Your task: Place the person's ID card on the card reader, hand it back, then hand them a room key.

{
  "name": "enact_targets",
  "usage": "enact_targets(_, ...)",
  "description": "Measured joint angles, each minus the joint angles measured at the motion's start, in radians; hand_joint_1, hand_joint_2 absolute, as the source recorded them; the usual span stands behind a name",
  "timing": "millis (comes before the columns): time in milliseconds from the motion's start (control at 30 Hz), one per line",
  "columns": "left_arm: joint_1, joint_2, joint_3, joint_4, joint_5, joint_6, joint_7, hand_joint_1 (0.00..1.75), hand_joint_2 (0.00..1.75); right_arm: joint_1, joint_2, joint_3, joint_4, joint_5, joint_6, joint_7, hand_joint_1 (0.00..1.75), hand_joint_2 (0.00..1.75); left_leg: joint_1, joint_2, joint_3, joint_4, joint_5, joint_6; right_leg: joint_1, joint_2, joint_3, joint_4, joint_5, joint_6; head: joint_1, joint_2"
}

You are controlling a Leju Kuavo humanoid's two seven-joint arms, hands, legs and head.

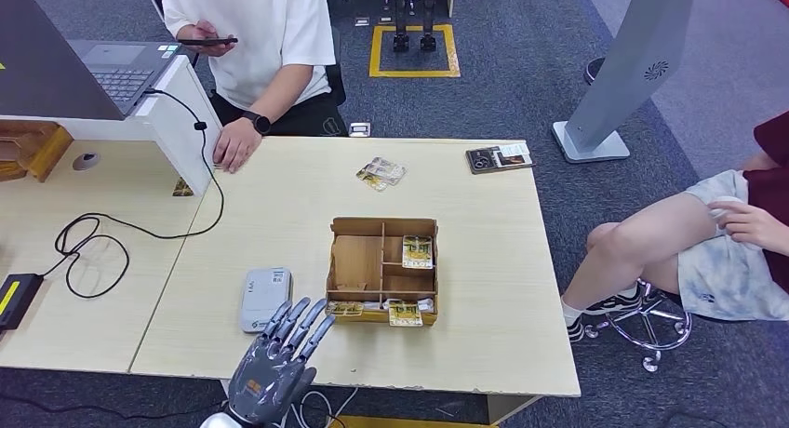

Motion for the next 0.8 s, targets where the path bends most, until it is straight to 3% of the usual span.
enact_targets(300,-0.03,0.037,-0.055,0.009,0.015,-0.032,0.036,0.0,1.75,0.0,0.0,0.0,0.001,0.0,0.0,0.001,0.0,1.75,0.0,0.0,0.0,0.0,0.0,0.0,0.0,0.0,0.0,0.0,0.0,0.0,0.0,0.0)
enact_targets(800,-0.021,0.01,-0.056,0.009,0.023,0.022,0.07,0.0,1.75,0.0,0.0,0.0,0.001,0.0,-0.006,0.003,0.0,1.75,0.0,0.0,0.0,0.0,0.0,0.0,0.0,0.0,0.0,0.0,0.0,0.0,0.0,0.0)
